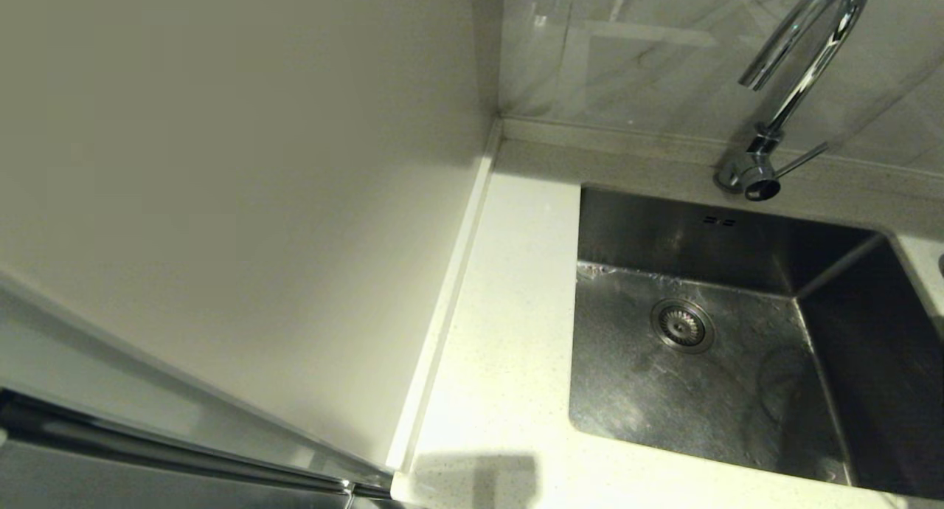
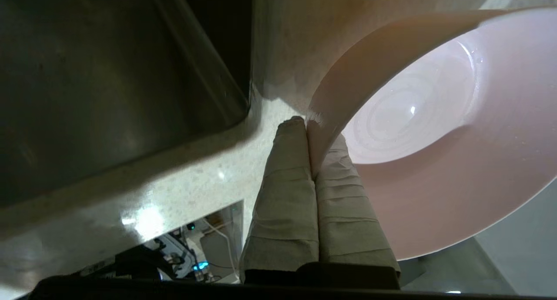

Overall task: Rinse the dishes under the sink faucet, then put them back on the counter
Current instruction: Put a bowl back to the table from the sink

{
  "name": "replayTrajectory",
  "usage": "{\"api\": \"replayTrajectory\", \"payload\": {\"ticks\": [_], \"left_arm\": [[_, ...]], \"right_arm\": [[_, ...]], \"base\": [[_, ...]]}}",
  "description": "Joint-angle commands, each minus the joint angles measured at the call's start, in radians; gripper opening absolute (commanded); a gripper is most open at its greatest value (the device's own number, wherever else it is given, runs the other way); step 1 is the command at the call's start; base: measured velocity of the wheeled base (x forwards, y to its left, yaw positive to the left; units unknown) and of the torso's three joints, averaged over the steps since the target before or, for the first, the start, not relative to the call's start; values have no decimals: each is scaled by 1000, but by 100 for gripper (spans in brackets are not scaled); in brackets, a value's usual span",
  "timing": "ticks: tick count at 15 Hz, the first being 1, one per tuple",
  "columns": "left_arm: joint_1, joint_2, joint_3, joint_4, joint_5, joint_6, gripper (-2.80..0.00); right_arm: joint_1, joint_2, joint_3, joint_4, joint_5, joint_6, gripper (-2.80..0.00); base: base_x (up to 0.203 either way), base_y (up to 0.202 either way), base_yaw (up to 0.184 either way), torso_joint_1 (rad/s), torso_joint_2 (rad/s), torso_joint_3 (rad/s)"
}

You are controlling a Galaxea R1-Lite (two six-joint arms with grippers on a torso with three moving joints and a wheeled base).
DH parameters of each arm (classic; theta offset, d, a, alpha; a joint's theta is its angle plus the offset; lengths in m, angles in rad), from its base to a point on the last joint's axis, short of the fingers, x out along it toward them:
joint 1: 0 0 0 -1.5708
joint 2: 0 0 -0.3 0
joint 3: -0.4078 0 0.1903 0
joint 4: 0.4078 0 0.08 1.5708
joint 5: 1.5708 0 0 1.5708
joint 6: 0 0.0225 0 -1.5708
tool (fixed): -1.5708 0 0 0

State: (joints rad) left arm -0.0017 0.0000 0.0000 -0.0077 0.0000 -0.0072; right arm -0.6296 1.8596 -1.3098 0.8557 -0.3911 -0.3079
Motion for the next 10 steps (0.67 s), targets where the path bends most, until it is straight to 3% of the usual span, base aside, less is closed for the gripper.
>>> {"api": "replayTrajectory", "payload": {"ticks": [1, 6, 7, 10], "left_arm": [[0, 0, 3, 0, 0, 0, -280], [0, 0, 3, 0, 0, 0, -280], [0, 0, 3, 0, 0, 0, -280], [0, 0, 2, 0, 0, 0, -280]], "right_arm": [[2, 45, -35, 5, -2, -2, -280], [1, 91, -98, 0, -2, -2, -280], [1, 98, -110, 0, -2, -3, 0], [1, 111, -139, 0, -2, 0, 0]], "base": [[0, 0, 0, 0, 0, 0], [0, 0, 0, 0, 0, 0], [0, 0, 0, 0, 0, 0], [0, 0, 0, 0, 0, 0]]}}
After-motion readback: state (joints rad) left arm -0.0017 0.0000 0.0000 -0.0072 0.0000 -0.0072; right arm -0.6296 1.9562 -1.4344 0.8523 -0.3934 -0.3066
